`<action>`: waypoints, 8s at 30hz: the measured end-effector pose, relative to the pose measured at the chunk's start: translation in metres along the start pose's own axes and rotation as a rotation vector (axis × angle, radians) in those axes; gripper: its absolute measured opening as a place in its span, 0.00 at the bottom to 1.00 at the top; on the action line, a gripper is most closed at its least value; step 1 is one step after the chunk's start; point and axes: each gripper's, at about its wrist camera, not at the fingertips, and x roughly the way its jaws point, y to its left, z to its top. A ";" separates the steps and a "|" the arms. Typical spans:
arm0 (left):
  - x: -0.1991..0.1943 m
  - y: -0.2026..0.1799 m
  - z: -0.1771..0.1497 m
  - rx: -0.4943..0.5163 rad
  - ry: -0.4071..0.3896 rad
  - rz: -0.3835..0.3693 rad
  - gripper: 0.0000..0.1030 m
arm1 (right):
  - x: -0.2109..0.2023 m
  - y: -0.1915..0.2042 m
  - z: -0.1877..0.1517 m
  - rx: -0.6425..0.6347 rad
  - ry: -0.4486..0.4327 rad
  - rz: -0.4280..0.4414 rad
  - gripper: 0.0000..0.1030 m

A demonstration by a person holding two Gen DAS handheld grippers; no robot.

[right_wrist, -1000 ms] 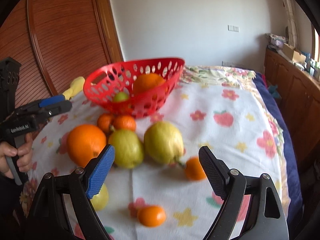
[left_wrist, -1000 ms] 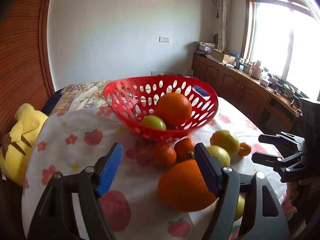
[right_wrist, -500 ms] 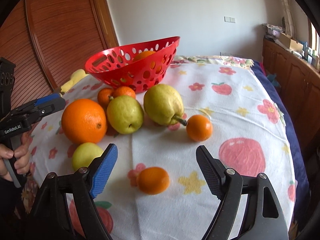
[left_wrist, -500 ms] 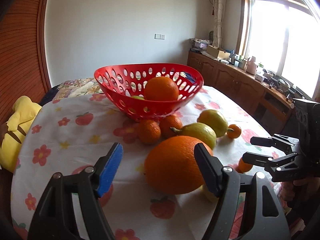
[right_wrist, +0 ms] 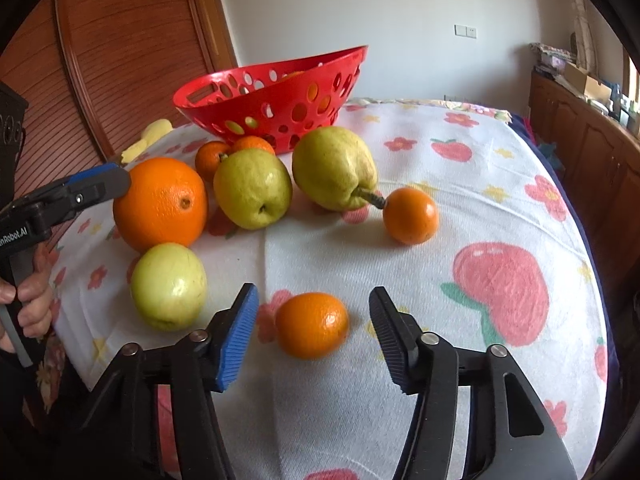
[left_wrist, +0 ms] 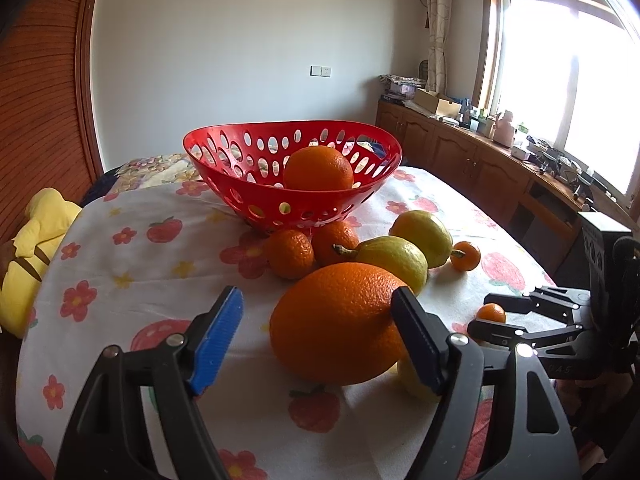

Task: Organize fruits
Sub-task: 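Withdraw both tools and lower the right tool onto a small tangerine, then grasp the tangerine with the right tool while the left tool grasps a large orange, then lift both fruits and release them into the red basket, then withdraw both open tools from the basket, then move the left tool over a yellow lemon while the right tool approaches a tangerine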

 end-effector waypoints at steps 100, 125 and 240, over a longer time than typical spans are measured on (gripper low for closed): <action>0.012 0.001 0.014 -0.013 0.072 -0.024 0.93 | 0.003 0.012 0.000 -0.096 -0.002 -0.085 0.35; 0.016 0.035 0.104 -0.035 -0.028 0.005 0.93 | -0.003 0.024 0.146 -0.218 -0.135 0.004 0.35; 0.010 -0.022 0.039 0.019 -0.009 0.026 0.94 | -0.021 -0.015 0.079 -0.028 -0.048 -0.076 0.47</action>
